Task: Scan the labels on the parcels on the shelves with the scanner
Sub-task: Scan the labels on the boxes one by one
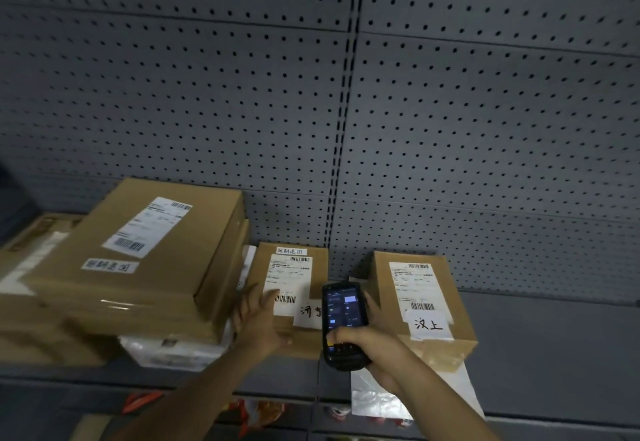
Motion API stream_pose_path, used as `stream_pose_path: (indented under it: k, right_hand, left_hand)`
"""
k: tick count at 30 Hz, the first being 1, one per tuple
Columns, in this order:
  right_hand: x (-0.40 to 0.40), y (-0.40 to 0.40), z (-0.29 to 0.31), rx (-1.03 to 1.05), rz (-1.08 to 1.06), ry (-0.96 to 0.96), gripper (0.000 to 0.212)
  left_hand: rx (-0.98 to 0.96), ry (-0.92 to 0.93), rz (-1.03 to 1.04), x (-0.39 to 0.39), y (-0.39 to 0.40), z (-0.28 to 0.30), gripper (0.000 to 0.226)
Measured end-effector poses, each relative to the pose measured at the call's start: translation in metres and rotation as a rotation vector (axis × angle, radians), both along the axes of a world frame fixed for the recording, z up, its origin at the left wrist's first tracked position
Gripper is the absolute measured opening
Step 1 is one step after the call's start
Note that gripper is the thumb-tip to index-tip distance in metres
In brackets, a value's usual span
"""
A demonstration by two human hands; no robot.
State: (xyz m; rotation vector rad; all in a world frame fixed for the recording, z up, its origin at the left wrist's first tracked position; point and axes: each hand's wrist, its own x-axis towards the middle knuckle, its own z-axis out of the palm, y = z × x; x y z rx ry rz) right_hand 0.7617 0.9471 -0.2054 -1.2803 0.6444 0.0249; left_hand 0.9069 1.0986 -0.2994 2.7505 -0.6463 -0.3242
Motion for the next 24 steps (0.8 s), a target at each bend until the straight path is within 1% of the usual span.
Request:
stream_pose_path:
  k: [1, 6, 11, 13, 18, 22, 24]
  right_hand:
    - [0.002, 0.002, -0.001, 0.000, 0.007, 0.004, 0.093]
    - [0.006, 0.005, -0.001, -0.004, 0.021, 0.004, 0.078]
    - [0.010, 0.004, -0.003, -0.015, 0.005, 0.023, 0.077]
    - [0.010, 0.005, -0.004, -0.007, -0.004, 0.030, 0.077]
    - [0.010, 0.006, -0.008, 0.000, -0.019, 0.057, 0.081]
    - [0.009, 0.006, -0.011, -0.003, -0.014, 0.066, 0.082]
    - [0.008, 0.007, -0.011, 0.001, -0.008, 0.072, 0.081]
  left_hand:
    - [0.013, 0.008, 0.005, 0.002, 0.003, -0.001, 0.105]
    - [0.008, 0.057, 0.009, 0.007, 0.006, -0.002, 0.102]
    - [-0.058, 0.147, 0.073, 0.011, 0.005, 0.001, 0.108]
    - [-0.086, 0.144, 0.082, 0.012, 0.006, -0.002, 0.113]
    - [-0.258, 0.147, 0.100, 0.008, 0.006, -0.007, 0.124]
    - [-0.405, 0.238, 0.182, 0.004, 0.004, -0.011, 0.144]
    - [-0.439, 0.275, 0.222, 0.005, 0.002, -0.014, 0.155]
